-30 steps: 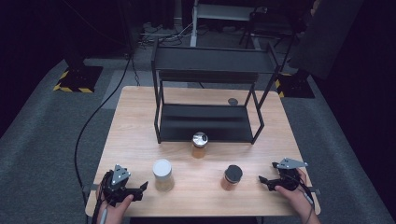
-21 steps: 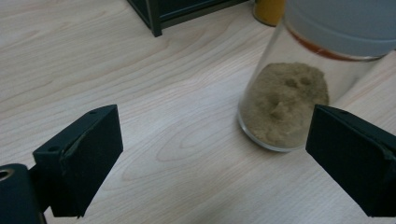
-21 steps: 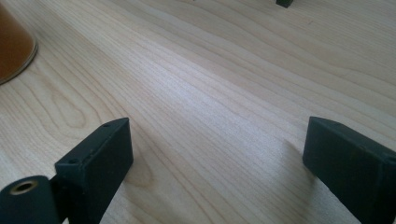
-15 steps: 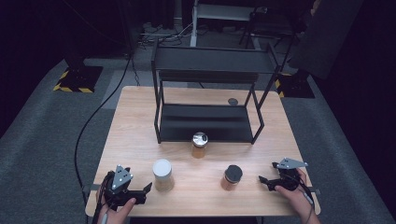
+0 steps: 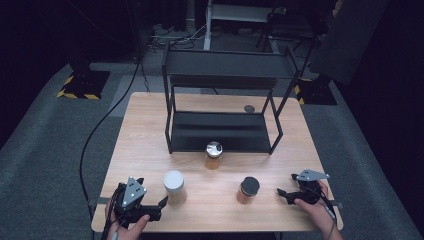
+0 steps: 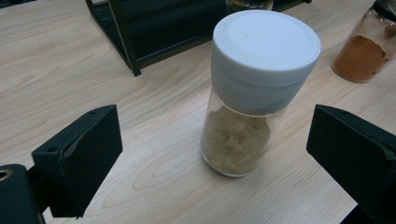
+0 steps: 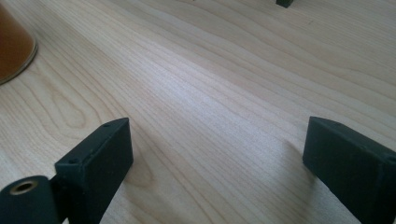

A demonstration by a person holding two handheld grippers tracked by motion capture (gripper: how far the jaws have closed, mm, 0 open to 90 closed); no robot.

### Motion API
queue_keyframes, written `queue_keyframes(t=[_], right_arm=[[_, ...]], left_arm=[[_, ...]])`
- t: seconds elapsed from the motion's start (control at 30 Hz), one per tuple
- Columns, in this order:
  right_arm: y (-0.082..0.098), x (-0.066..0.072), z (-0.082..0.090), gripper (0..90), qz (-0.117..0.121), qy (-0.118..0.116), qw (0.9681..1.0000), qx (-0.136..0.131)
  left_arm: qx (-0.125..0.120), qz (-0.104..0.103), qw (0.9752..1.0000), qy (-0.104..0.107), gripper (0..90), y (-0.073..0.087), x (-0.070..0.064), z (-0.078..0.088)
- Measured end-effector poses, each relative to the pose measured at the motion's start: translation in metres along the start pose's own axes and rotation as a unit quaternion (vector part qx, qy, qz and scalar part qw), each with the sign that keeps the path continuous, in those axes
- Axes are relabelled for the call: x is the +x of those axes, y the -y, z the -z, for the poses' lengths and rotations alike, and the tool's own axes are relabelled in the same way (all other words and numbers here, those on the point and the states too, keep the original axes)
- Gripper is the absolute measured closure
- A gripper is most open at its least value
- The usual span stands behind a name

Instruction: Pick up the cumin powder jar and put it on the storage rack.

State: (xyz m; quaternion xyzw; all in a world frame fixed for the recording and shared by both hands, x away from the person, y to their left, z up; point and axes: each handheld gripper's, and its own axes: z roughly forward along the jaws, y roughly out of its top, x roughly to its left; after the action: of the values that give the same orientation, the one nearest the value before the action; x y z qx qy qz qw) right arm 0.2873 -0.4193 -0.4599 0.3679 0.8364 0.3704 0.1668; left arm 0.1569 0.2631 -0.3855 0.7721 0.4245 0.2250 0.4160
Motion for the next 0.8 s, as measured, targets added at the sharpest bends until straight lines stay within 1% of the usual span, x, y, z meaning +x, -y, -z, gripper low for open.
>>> queue_keyframes(t=[0.33, 0.47, 0.53, 0.8], right_arm=[[0.000, 0.000, 0.000, 8.7, 0.000, 0.000, 1.0000, 0.001], [0.000, 0.000, 0.000, 8.7, 0.000, 0.000, 1.0000, 0.001], [0.000, 0.000, 0.000, 8.6, 0.000, 0.000, 1.0000, 0.001], [0.000, 0.000, 0.000, 8.6, 0.000, 0.000, 1.0000, 0.001]], left_arm=[[-0.005, -0.001, 0.9999, 0.014, 3.2, -0.005, -0.002, -0.007], [-0.006, -0.005, 0.9998, 0.020, 3.3, -0.008, -0.003, -0.012], [-0.006, -0.009, 0.9996, 0.024, 3.4, -0.010, -0.003, -0.014], [-0.010, -0.010, 0.9993, 0.036, 3.5, -0.014, 0.000, -0.022]])
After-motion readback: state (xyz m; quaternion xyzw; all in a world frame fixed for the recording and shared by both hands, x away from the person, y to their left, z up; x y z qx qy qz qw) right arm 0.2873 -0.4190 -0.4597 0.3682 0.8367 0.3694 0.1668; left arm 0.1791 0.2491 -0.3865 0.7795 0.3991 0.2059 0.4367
